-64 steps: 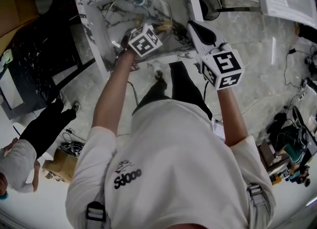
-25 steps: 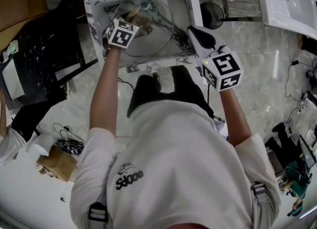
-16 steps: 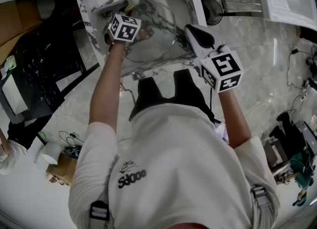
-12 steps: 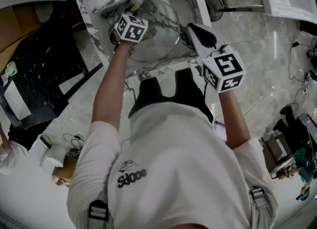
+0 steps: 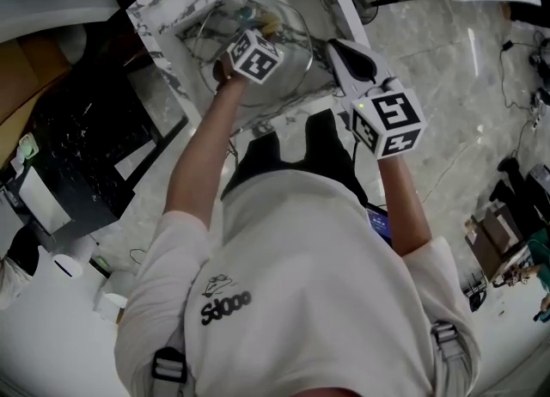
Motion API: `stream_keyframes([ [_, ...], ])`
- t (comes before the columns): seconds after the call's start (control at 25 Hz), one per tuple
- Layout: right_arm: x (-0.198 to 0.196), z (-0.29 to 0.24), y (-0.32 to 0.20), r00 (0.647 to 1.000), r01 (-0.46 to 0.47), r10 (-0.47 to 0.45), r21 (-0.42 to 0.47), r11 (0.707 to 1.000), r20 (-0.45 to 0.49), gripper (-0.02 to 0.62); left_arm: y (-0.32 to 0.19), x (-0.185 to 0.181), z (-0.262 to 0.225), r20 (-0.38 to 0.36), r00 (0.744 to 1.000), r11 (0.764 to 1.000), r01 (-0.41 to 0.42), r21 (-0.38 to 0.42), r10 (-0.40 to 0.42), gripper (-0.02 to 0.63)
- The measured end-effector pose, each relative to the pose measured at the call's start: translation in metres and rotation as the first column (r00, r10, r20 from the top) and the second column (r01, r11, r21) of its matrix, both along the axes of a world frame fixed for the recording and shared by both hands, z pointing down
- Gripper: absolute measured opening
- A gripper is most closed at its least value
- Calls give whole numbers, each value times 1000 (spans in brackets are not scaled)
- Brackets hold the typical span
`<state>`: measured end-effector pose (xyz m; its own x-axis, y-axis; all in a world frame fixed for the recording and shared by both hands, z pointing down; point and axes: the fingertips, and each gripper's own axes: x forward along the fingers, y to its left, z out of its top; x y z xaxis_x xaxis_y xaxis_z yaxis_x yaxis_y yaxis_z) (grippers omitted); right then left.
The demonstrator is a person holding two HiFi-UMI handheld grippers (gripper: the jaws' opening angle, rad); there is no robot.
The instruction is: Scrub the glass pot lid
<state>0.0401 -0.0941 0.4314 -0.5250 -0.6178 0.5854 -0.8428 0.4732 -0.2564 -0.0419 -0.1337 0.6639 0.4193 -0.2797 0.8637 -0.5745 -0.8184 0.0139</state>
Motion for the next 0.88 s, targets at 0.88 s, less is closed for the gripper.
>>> stream_keyframes([
  [0.88, 6, -14, 14, 1000, -20, 20, 38, 999, -4, 5, 160, 15, -14, -221, 872, 816, -488, -310, 437, 55],
])
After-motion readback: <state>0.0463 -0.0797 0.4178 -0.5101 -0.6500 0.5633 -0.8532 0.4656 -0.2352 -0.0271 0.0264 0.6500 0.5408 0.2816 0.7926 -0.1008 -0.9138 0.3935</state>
